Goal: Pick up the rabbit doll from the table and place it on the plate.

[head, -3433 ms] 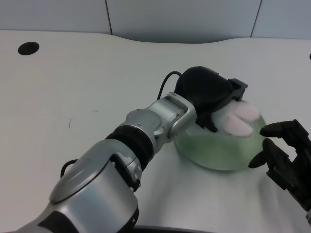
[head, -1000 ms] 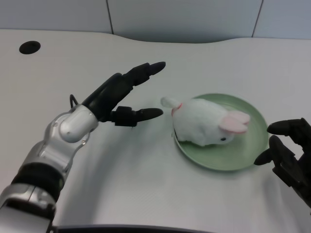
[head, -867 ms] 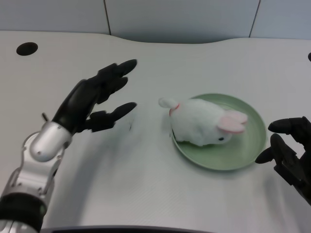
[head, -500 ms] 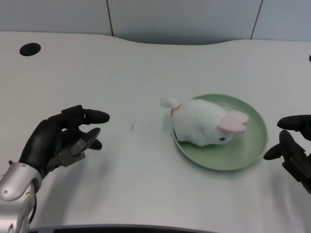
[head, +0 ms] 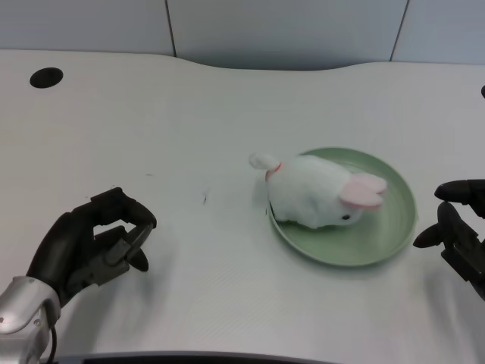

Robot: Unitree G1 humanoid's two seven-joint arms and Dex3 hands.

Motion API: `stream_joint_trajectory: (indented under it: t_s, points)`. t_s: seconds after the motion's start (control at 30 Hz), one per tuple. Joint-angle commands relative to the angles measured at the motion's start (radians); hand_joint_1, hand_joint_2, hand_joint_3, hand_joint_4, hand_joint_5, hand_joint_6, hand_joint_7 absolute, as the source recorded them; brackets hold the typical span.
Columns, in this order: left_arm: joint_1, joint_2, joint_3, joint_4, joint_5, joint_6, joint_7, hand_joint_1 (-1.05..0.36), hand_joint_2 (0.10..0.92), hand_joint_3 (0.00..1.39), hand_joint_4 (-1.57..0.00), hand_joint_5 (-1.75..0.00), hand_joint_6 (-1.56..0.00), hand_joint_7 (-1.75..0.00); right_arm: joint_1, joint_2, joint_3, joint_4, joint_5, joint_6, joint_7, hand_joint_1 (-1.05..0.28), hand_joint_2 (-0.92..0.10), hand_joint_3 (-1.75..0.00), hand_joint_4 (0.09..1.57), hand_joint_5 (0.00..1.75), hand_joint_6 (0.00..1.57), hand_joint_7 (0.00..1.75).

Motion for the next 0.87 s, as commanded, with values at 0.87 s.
stream_joint_trajectory:
  t_s: [0.87]
  points:
    - [-0.134, 0.019, 0.031, 0.260, -0.016, 0.024, -0.142, -0.43, 0.921, 0.50, -0.70, -1.75, -0.46, -1.75, -0.117, -0.037, -0.026, 0.173, -0.032, -0.070, -0.002, -0.22, -0.92, -0.63, 0.39, 1.75, 0.15, 1.58]
